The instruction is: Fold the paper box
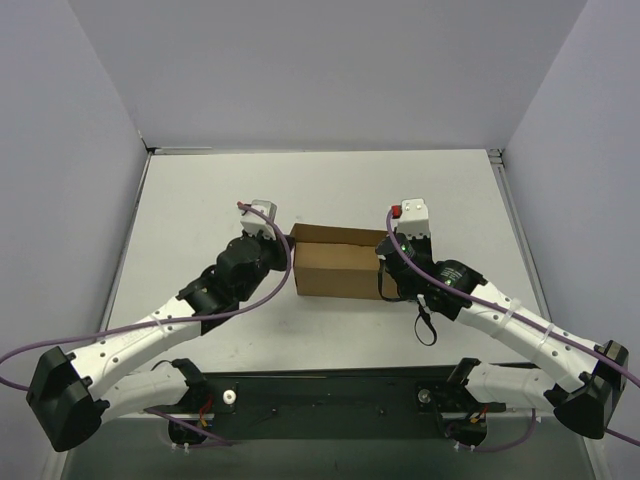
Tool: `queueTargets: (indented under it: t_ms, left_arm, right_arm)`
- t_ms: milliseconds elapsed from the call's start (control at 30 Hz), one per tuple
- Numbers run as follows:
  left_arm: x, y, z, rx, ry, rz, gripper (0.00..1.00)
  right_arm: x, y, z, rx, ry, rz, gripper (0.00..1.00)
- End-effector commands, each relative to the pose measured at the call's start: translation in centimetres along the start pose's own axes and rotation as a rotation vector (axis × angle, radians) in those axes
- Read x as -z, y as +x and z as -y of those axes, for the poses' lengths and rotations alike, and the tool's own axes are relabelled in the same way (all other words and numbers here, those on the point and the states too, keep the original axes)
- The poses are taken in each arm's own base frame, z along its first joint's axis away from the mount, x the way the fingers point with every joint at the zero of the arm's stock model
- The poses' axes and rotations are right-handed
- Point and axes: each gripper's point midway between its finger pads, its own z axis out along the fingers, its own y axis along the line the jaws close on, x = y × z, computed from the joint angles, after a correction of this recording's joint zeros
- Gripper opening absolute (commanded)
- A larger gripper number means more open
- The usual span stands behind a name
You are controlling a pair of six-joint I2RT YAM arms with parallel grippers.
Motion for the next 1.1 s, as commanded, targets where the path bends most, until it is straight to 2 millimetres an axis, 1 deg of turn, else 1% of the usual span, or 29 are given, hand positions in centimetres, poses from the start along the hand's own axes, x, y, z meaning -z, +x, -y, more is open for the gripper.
queueTargets:
  t_ms: [0,167,233,267,300,333,433,567,733,833,933,1067]
  left_arm:
    - [1.6,6.9,0.7,-0.025,0.056,-0.244,0.00]
    - [2.0,6.5,0.7,-0.046,0.051,-0.254,0.00]
    - [2.2,6.9,0.5,-0.061,0.046,-0.281,0.00]
    - [2.2,6.4,0.9,-0.058,0.055,-0.280,0.00]
    - [2.3,6.7,0.9,-0.059,0.050,-0.299,0.00]
    - [2.3,6.5,1.1,-0.050,0.050,-0.302,0.00]
    - [2.0,6.5,2.1,-0.010,0.061,-0.314,0.00]
    - [1.7,7.3,2.2,0.025,0.040,-0.307,0.00]
    - [1.9,8.0,2.2,0.051,0.020,-0.300,0.00]
    - [2.3,8.8,2.0,0.039,0.001,-0.315,0.00]
    - [2.6,10.1,1.7,0.036,-0.011,-0.343,0.00]
    - [2.9,11.4,1.9,0.039,-0.008,-0.375,0.00]
  right_arm:
    - [0.5,-1.1,-2.4,-0.073,-0.093,0.038,0.00]
    - [0.5,-1.1,-2.2,-0.073,-0.089,0.040,0.00]
    - [0.5,-1.2,-2.2,-0.071,-0.088,0.040,0.00]
    - [0.6,-1.2,-2.2,-0.072,-0.089,0.041,0.00]
    - [0.6,-1.2,-2.2,-0.076,-0.090,0.042,0.00]
    - [0.6,-1.1,-2.2,-0.074,-0.089,0.041,0.00]
    - [0.6,-1.1,-2.2,-0.079,-0.090,0.039,0.00]
    - [0.6,-1.0,-2.2,-0.074,-0.092,0.037,0.00]
    - [0.6,-0.7,-1.9,-0.078,-0.083,0.039,0.00]
    - [0.7,-0.7,-1.9,-0.082,-0.084,0.040,0.00]
    - [0.7,-0.7,-2.0,-0.080,-0.086,0.039,0.00]
    - [0.6,-0.6,-2.0,-0.082,-0.084,0.037,0.00]
